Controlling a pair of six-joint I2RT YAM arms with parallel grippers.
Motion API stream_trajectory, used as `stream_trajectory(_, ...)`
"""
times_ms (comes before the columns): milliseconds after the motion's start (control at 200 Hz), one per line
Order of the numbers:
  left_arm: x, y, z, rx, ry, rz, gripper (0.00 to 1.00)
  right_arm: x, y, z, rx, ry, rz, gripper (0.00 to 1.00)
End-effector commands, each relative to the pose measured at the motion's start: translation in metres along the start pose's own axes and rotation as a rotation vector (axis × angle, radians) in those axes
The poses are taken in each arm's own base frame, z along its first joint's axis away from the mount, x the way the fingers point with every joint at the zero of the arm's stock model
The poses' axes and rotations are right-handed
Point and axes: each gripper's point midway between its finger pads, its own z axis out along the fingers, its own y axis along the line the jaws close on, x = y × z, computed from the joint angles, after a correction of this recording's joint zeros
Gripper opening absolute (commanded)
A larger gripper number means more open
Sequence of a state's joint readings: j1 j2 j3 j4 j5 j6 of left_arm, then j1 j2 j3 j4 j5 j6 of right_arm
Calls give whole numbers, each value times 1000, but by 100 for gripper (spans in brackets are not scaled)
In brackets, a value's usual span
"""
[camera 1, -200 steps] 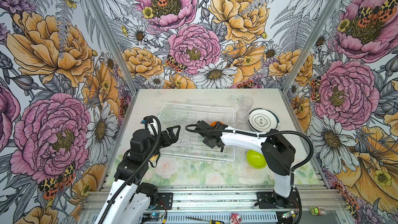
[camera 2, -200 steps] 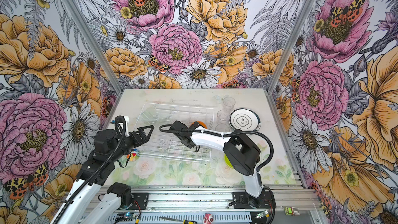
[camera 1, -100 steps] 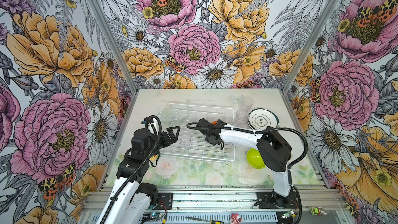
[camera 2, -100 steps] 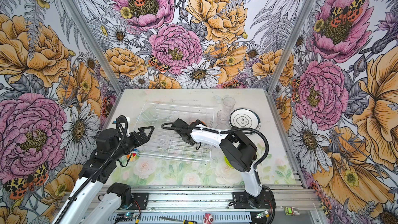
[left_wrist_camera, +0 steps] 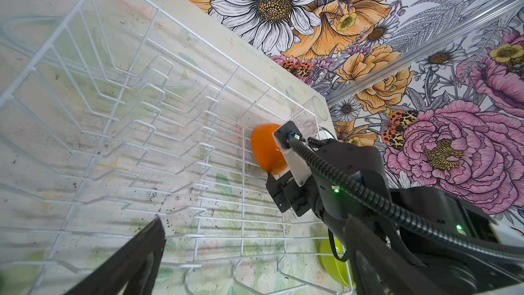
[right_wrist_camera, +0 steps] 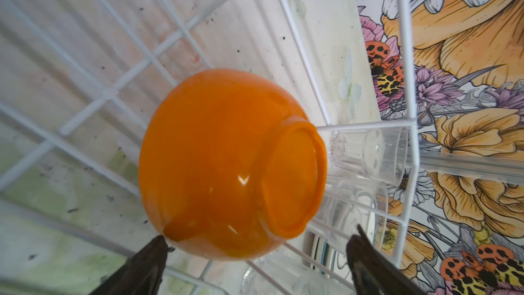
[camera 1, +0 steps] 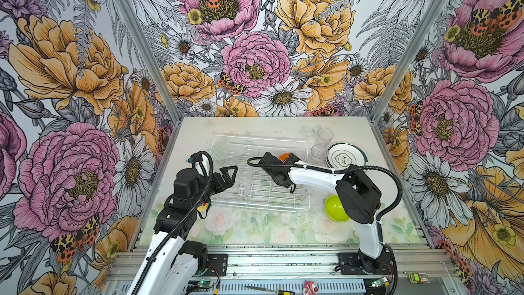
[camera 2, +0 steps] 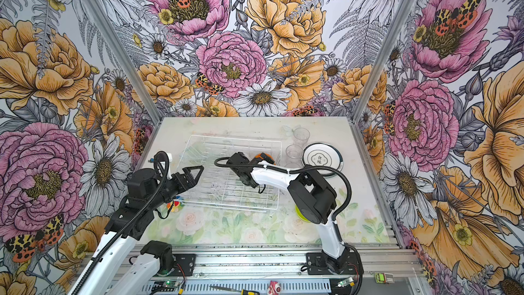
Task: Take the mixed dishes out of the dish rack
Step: 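Lower the right gripper around the orange bowl in the rack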
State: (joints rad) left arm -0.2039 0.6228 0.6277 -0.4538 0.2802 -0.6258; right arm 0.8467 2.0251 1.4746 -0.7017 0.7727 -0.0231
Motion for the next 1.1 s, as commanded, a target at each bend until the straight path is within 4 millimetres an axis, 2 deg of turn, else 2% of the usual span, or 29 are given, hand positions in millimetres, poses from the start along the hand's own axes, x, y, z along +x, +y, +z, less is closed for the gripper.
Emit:
stream_trajectory(0, -3, -2, 1, 21, -12, 13, 99, -11, -25, -3, 85, -19, 62, 99)
stream_trajectory(105, -3, 0, 2, 16, -13, 12, 99, -15, -31, -3, 106, -24, 54, 99)
stream_trajectory(195, -3, 0, 2, 18, -13, 10, 99, -17, -28, 0, 73, -26, 49, 99)
stream_trajectory(390, -2, 0, 2, 22, -7, 5, 99, -25, -2, -11, -105, -94, 40, 98)
stream_trajectory(485, -2, 0, 2, 26, -5, 4, 99, -27, 6, -11, -139, -103, 20, 98)
stream_trajectory(686, 1, -4, 1, 46, 8, 5, 99, -31, 18, 3, -135, -89, -38, 98)
stream_trajectory(886, 2, -2, 4, 42, 17, 1, 99, -37, 22, 17, -104, -71, -99, 99)
stream_trajectory(1096, 2, 0, 6, 37, 21, -2, 99, -37, 13, 32, -32, -39, -121, 99)
